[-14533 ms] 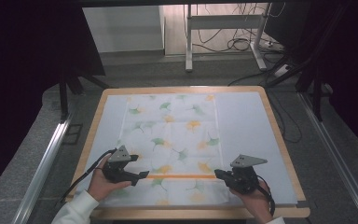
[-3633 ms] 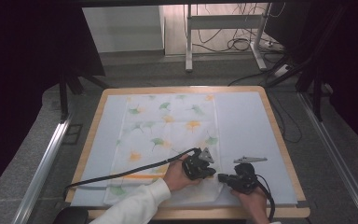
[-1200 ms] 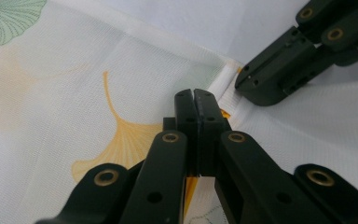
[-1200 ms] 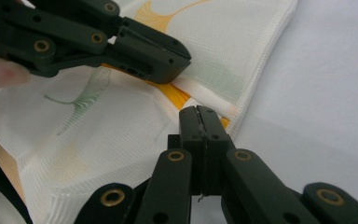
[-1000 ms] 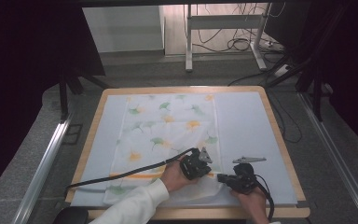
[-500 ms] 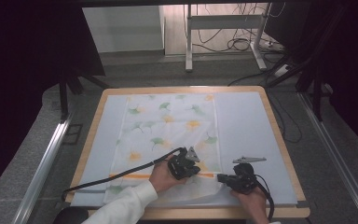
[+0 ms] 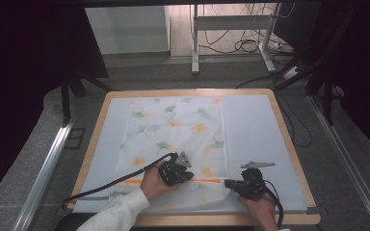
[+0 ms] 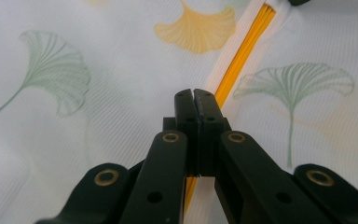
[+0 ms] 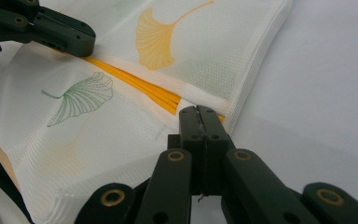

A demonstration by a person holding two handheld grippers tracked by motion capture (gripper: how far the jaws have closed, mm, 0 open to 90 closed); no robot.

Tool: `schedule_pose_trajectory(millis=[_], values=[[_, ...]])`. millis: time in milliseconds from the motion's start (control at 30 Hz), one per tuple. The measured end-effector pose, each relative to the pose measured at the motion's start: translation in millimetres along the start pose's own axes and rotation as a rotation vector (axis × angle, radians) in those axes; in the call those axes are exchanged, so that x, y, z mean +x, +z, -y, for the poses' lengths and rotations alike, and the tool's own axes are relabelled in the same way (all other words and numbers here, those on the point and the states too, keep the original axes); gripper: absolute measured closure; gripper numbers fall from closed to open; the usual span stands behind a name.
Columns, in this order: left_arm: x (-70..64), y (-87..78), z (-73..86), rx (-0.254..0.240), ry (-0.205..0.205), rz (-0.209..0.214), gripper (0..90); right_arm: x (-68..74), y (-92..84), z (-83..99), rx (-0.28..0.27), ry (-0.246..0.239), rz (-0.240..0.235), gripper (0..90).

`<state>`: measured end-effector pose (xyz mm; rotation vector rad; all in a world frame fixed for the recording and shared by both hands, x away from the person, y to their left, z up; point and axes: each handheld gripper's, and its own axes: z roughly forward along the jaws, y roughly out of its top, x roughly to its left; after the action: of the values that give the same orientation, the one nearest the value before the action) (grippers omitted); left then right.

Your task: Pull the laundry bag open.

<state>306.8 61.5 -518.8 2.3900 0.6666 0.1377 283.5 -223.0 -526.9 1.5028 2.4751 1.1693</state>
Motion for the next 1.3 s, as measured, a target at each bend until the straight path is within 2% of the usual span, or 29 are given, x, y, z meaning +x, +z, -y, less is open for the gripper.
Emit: schedule_pose_trajectory(millis=[600, 767, 800, 933, 1300], values=[[12.5, -20.9, 27.2, -0.005, -0.057, -0.021, 90.0, -0.4, -0.3, 0.4, 0.0, -0.001, -0.002, 90.0], [15.2, -26.2, 33.8, 0.005, -0.059, -0.037, 90.0, -0.4, -0.2, 0.5, -0.001, 0.0, -0.005, 90.0], [17.1, -29.5, 37.5, 0.011, -0.06, -0.048, 90.0, -0.5, -0.3, 0.5, -0.001, 0.001, -0.004, 90.0], [23.8, -37.0, 47.8, 0.009, -0.087, -0.041, 90.0, -0.5, -0.3, 0.5, -0.001, 0.0, -0.004, 90.0], [35.0, -54.0, 70.2, 0.011, -0.124, -0.055, 90.0, -0.4, -0.4, 0.5, 0.002, -0.005, 0.0, 90.0]])
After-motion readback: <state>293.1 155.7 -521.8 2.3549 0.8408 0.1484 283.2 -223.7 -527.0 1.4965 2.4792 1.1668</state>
